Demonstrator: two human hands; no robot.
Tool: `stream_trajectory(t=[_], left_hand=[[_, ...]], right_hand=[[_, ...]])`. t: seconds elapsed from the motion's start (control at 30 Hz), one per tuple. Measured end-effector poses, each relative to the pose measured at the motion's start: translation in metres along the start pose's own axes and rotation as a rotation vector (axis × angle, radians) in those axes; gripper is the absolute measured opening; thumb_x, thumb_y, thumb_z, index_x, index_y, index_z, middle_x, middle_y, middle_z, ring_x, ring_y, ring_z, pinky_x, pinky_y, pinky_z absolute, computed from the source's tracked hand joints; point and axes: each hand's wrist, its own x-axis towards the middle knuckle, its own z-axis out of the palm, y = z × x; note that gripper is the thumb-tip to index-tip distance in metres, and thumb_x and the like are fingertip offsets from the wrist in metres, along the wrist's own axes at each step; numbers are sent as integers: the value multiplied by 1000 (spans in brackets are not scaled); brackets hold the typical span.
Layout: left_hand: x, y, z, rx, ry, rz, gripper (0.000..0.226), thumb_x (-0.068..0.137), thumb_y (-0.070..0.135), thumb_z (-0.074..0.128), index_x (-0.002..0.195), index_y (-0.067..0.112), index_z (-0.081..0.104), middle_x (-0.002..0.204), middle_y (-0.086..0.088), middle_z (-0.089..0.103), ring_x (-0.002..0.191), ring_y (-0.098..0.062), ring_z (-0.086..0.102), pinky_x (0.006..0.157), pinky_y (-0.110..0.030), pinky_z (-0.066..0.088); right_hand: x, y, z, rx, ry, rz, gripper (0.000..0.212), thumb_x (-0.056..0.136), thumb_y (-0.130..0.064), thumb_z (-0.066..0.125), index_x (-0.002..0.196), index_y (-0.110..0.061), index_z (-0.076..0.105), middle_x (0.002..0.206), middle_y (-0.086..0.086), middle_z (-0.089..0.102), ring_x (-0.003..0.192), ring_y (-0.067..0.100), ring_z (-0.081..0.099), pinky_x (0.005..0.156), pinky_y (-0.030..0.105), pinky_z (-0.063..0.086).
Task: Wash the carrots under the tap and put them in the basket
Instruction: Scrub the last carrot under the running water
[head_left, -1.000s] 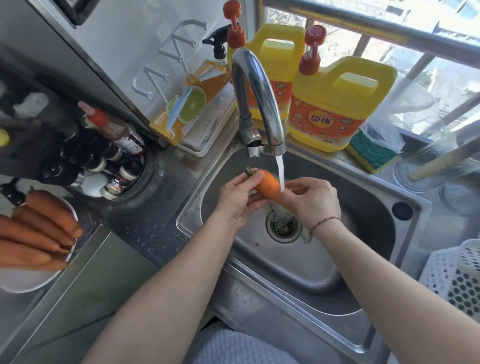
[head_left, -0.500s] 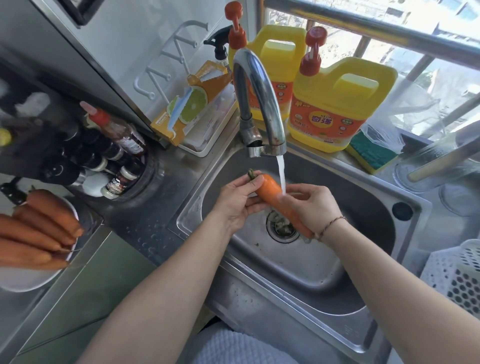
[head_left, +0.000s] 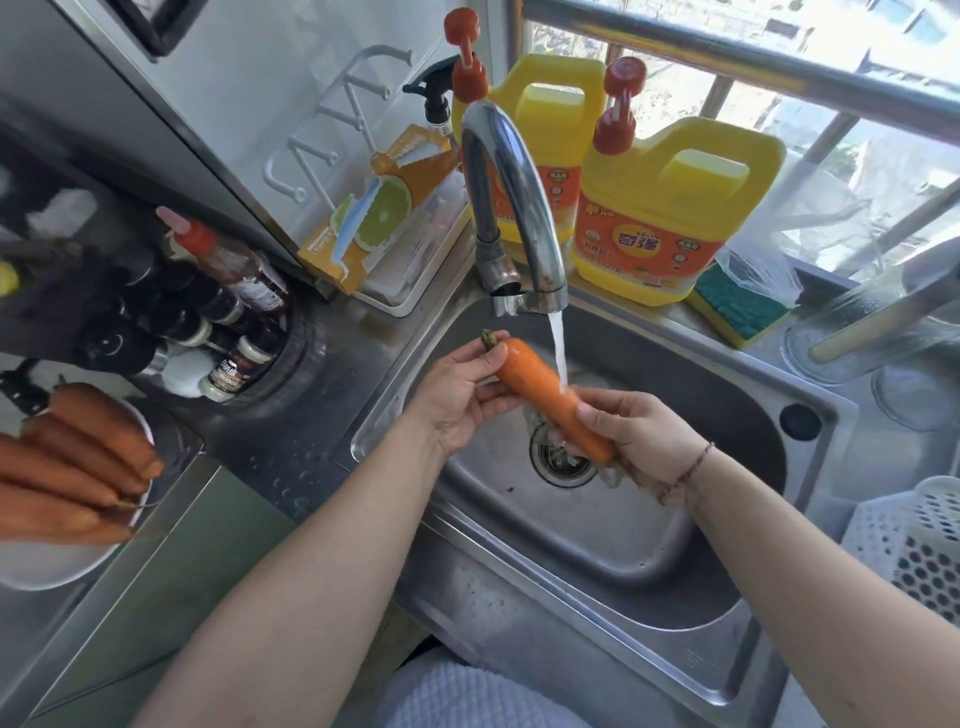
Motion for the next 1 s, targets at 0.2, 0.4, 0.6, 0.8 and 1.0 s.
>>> stream_trajectory(t=[0.2, 0.4, 0.6, 0.8, 1.0], left_hand=[[9, 12, -2, -39, 172, 11, 18, 95, 22, 63, 110, 13, 60, 124, -20, 65, 96, -29, 69, 73, -38, 63], [7, -6, 18, -55, 355, -95, 41, 90, 32, 72, 121, 9, 57, 98, -12, 65, 79, -23, 68, 56, -29, 61], [6, -10, 22, 18, 403, -82, 50, 84, 27, 79, 125, 6, 59, 96, -12, 68, 72, -23, 69, 52, -29, 59], [5, 0, 11, 24, 405, -15, 56, 84, 25, 79, 131, 6, 55, 113, -17, 67, 85, -26, 70, 59, -33, 61], [3, -4, 21, -27, 444, -32, 20, 87, 21, 76, 97, 14, 61, 90, -7, 65, 76, -21, 67, 67, -34, 61]], right_hand=[[5, 17, -2, -626, 295, -371, 27, 97, -6, 58, 122, -7, 67, 75, 7, 72, 69, 23, 70, 71, 29, 60], [12, 20, 4, -1161, 487, -578, 36, 94, -43, 59, 121, -22, 67, 87, 6, 68, 83, 31, 64, 73, 39, 52], [14, 8, 7, -1182, 312, -396, 33, 96, -44, 56, 125, -32, 64, 84, -5, 68, 72, 16, 65, 70, 35, 54], [18, 0, -5, -181, -50, 26, 33, 104, -8, 43, 136, -8, 54, 81, 17, 63, 45, 14, 54, 40, 22, 46], [18, 6, 6, -1162, 206, -257, 29, 104, -23, 34, 121, -25, 58, 86, 6, 67, 67, 19, 62, 62, 29, 50]])
